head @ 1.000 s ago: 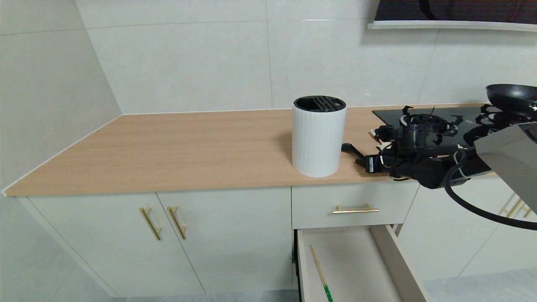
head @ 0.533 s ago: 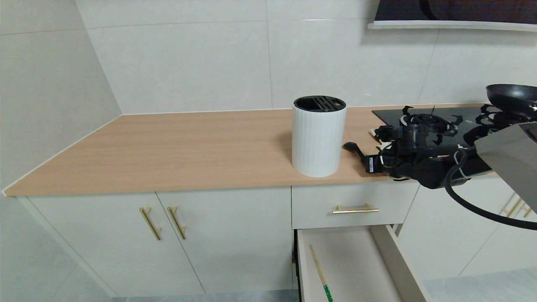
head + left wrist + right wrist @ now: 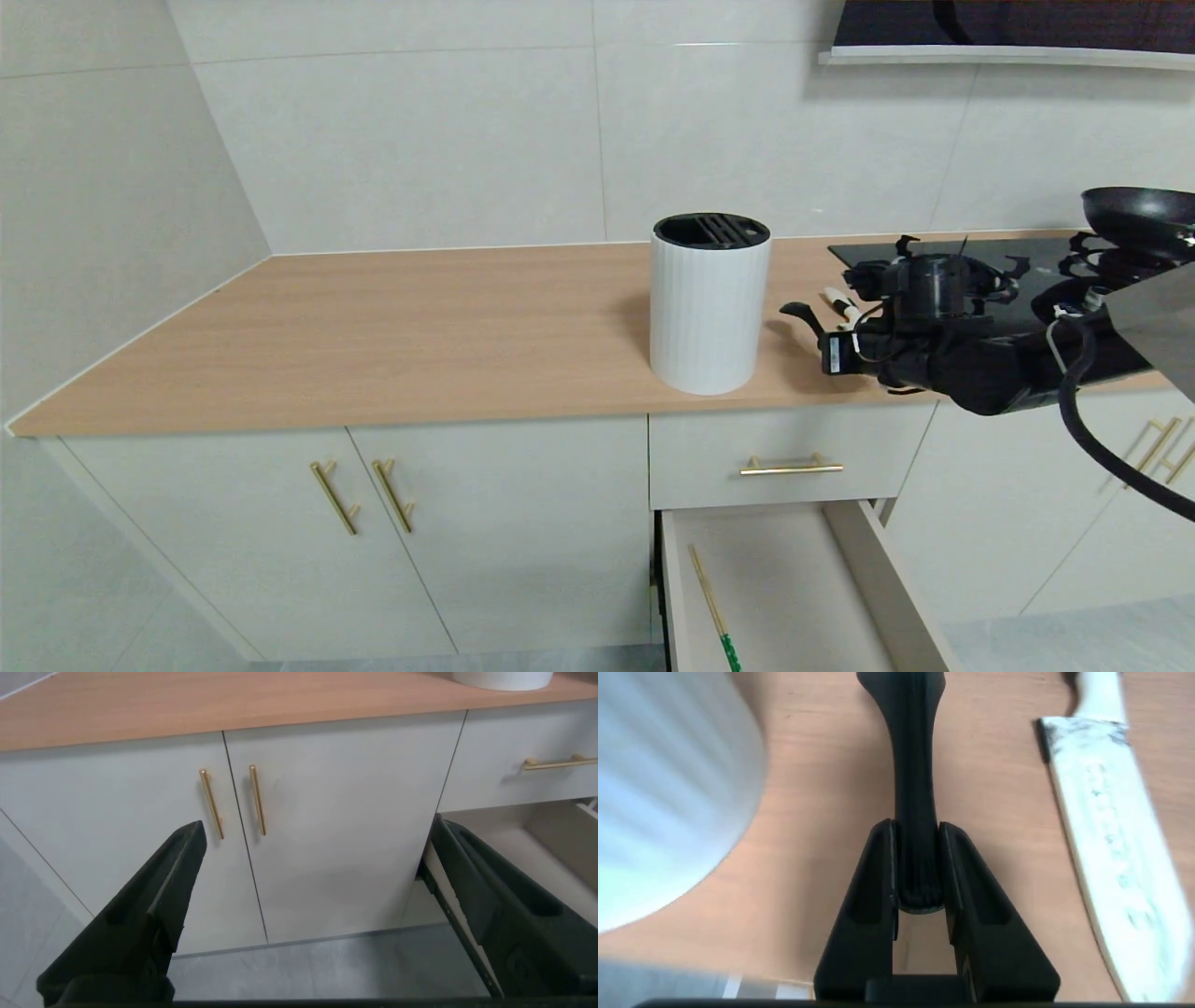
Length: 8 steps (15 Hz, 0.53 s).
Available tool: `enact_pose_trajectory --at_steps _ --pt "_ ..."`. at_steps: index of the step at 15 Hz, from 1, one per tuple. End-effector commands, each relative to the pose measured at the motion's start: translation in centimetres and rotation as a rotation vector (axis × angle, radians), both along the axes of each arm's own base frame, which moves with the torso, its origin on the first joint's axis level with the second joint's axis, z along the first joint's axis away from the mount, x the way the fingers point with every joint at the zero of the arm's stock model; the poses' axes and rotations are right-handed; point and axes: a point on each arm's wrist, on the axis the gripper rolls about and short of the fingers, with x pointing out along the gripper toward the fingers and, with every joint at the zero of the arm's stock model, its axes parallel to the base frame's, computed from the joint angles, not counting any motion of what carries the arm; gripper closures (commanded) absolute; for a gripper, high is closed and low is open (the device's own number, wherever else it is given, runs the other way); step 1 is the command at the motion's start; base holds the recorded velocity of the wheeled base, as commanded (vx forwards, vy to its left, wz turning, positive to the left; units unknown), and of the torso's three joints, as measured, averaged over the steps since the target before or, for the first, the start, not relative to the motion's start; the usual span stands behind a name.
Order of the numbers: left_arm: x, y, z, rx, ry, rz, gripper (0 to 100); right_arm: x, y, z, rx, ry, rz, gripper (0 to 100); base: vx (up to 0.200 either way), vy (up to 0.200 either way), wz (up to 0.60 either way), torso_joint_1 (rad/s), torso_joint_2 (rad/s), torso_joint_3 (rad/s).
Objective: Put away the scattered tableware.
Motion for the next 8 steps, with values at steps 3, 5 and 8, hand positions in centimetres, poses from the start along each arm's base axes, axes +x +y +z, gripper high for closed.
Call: enact_pose_trajectory --at_steps 3,5,8 --pt "0.0 0.0 0.0 0.0 -0.001 0.0 0 -5.1 1.1 3.4 0.0 -0.033 -0.055 100 0.0 0.0 0.0 0.0 0.0 0.0" --pt "0.0 0.0 0.0 0.0 -0.001 0.0 0 -8.1 0.6 4.4 0.04 -0.021 -0.065 100 0.0 0.0 0.0 0.0 0.0 0.0" --pt "0.0 0.0 0.0 0.0 0.001 0.0 0 -12.0 0.1 3.8 0.025 0.026 -0.046 100 0.0 0.0 0.0 0.0 0.0 0.0"
